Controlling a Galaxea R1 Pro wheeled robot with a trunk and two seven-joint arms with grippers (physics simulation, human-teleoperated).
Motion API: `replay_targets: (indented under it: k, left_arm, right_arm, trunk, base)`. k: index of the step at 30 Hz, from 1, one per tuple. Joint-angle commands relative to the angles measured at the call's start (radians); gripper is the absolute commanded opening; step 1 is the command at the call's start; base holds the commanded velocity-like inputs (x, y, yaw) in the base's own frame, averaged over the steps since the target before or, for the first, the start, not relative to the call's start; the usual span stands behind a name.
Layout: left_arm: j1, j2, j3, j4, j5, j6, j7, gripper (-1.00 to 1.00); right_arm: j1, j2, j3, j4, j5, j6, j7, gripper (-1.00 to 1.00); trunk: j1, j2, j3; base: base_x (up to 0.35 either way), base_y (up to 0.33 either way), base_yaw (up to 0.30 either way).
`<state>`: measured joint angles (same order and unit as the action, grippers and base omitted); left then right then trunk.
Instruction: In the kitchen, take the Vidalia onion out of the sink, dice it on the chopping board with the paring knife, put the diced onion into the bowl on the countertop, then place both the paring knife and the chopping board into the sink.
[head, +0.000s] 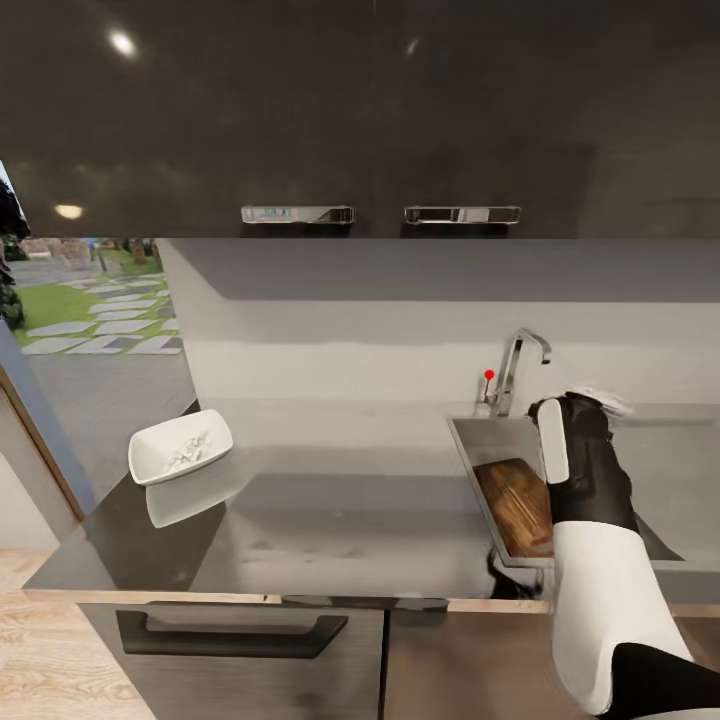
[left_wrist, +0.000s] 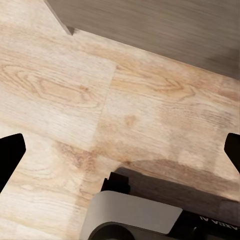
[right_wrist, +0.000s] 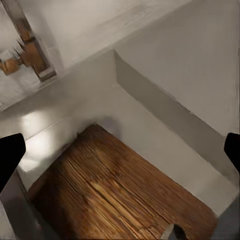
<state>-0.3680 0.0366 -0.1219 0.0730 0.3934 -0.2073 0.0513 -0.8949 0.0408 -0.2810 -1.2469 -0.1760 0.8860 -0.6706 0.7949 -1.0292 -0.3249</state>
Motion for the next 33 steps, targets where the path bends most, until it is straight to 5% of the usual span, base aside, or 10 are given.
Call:
replay_targets:
  k: [1, 5, 10, 14, 21, 33]
  left_arm:
    - [-0.002, 0.000, -0.009, 0.004, 0.006, -0.006, 0.000, 1.00]
    - [-0.002, 0.000, -0.009, 0.004, 0.006, -0.006, -0.002, 1.00]
    - [-0.002, 0.000, -0.009, 0.004, 0.006, -0.006, -0.003, 1.00]
    - [-0.002, 0.000, -0.009, 0.004, 0.006, -0.006, -0.004, 1.00]
    - [-0.002, -0.001, -0.009, 0.004, 0.005, -0.004, -0.005, 1.00]
    - [-0.002, -0.001, -0.009, 0.004, 0.005, -0.004, -0.005, 1.00]
  right_arm:
    - [-0.001, -0.021, 0.018, -0.012, -0.014, 0.027, 0.010, 1.00]
    - [-0.001, -0.090, 0.082, -0.037, -0.017, 0.083, 0.138, 1.00]
    - [-0.001, -0.143, 0.102, -0.042, -0.016, 0.096, 0.236, 1.00]
    - [-0.001, -0.153, 0.125, -0.043, -0.017, 0.098, 0.253, 1.00]
    - [-0.001, -0.155, 0.226, -0.043, -0.019, 0.099, 0.259, 1.00]
    - [-0.001, -0.154, 0.243, -0.042, -0.023, 0.099, 0.286, 1.00]
  trunk:
    - [0.000, -0.001, -0.001]
    - [0.000, -0.001, -0.001]
    - [0.000, -0.001, -0.001]
    - [0.000, -0.001, -0.001]
    - [0.000, -0.001, -0.001]
    - [0.000, -0.001, -0.001]
  base:
    - [0.000, 0.000, 0.000]
    - [-0.075, 0.000, 0.000]
    - [-0.223, 0.000, 0.000]
    - [-0.314, 0.000, 0.000]
    - [-0.334, 0.000, 0.000]
    - [-0.336, 0.000, 0.000]
